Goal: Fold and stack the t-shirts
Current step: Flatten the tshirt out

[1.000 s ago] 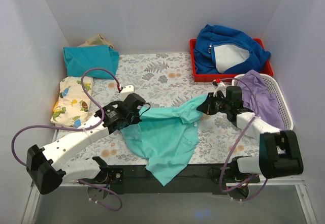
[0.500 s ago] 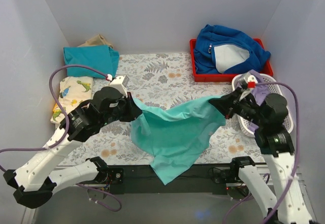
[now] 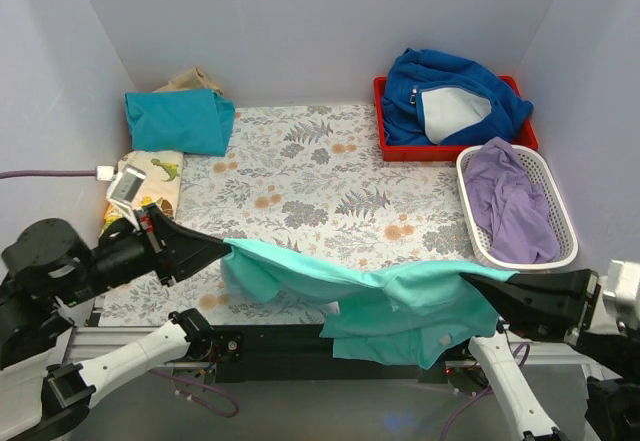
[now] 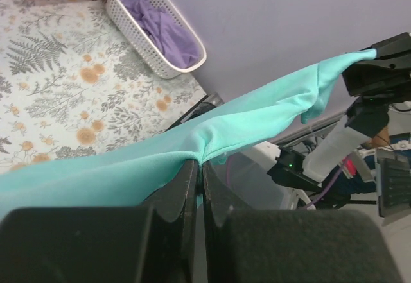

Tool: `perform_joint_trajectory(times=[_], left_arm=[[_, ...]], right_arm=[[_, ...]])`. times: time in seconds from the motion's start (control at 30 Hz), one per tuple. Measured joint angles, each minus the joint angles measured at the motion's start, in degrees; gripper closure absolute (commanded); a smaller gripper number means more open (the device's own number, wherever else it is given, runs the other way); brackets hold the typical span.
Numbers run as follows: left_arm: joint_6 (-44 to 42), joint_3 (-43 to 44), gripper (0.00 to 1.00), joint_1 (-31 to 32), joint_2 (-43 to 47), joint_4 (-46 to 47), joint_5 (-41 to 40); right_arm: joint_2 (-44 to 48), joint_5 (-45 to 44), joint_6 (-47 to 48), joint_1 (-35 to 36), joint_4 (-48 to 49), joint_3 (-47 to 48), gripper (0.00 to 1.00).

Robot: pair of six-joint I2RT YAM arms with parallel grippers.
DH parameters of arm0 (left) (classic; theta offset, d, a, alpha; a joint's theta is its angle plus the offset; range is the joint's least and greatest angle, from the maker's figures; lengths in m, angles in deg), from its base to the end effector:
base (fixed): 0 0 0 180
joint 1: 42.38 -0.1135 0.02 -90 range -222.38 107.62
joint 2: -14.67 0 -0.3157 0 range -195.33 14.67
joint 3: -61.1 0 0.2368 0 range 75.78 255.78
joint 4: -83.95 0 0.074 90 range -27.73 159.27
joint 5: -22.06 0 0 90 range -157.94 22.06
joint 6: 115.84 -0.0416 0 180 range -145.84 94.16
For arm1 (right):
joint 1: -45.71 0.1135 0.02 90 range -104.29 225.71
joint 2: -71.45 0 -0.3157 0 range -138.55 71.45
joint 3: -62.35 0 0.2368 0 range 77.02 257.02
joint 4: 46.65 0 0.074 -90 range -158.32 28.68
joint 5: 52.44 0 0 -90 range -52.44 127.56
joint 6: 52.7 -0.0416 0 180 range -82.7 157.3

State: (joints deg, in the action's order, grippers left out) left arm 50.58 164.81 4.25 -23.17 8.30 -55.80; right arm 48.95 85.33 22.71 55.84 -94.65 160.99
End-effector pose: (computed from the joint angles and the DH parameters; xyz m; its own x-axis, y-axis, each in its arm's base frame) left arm -0.0198 0.0082 0.5038 -0.8565 -0.4771 -0.1967 0.0869 0.2423 -0.9663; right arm -0.1285 0.0083 0.5123 0.2576 0.2180 -0.9413 -0.8534 0.5083 -0.1158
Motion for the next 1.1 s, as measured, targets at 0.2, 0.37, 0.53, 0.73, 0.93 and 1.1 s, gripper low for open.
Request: perform_joint_trajectory(times=[0.2, 0.37, 0.53, 0.73, 0.93, 1.1], left_arm=[[2.23, 3.08, 1.00, 0.00, -0.22, -1.40, 1.64], [3.37, -6.29, 1.00, 0.00, -3.54, -2.56, -3.23], [4.66, -18.82, 1.00, 0.02, -13.05, -0.52, -15.02], [2.86, -28.17, 1.00, -3.15, -26.14, 6.14, -31.32], [-4.61, -27.10, 1.00, -20.00, -40.65, 19.65, -30.40], [-10.84, -20.85, 1.00, -24.13, -53.96, 29.29, -28.65]], right_arm=[[-1.03, -2.82, 2.49, 0.00, 0.50, -1.16, 0.99], [-10.36, -8.15, 5.68, 0.00, 3.02, -12.44, 0.99], [-23.76, -13.73, 5.70, -0.02, 8.09, -25.70, 0.99], [-36.20, -18.14, 5.40, -0.07, 12.61, -34.73, 0.99], [-47.25, -22.27, 6.67, 0.00, 19.26, -33.03, 0.99], [-56.89, -25.29, 8.07, 0.11, 22.47, -28.46, 0.99]])
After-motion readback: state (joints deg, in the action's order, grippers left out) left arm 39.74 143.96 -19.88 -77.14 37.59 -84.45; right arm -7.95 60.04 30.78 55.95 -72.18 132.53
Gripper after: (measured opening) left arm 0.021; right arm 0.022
